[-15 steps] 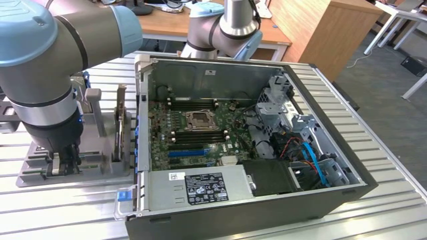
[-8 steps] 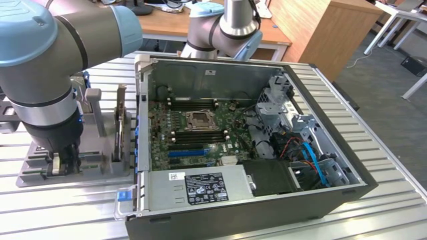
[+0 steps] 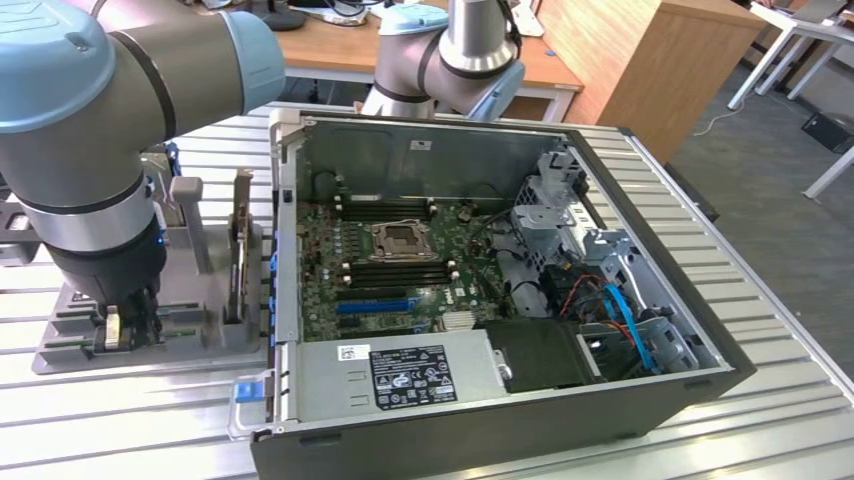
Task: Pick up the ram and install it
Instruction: 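Pick up the ram and move it above insertion slot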
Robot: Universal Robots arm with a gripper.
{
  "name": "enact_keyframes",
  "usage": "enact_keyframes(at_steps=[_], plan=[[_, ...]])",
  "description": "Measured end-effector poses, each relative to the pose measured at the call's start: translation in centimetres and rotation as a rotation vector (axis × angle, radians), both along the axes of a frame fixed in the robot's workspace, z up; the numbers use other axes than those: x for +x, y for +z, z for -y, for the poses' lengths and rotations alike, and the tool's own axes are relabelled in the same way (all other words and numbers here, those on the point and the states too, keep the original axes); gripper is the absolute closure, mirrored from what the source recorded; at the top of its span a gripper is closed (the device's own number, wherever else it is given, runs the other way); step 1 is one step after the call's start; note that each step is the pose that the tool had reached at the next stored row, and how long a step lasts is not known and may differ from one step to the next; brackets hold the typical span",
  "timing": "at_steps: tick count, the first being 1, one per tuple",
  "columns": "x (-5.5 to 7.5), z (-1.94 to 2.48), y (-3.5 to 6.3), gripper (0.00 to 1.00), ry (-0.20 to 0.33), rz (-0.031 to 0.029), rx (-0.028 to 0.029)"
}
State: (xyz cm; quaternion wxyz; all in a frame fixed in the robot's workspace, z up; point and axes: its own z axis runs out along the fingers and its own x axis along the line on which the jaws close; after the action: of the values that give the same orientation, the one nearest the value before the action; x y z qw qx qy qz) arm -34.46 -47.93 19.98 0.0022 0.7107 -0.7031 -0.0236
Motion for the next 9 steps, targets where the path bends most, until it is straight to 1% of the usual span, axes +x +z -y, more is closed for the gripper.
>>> enact_keyframes(at_steps=[4, 9], plan=[[0.01, -0.01, 0.25, 0.81, 0.0, -0.0006, 0.0], [0.01, 0.0, 0.27, 0.81, 0.0, -0.0006, 0.0001]])
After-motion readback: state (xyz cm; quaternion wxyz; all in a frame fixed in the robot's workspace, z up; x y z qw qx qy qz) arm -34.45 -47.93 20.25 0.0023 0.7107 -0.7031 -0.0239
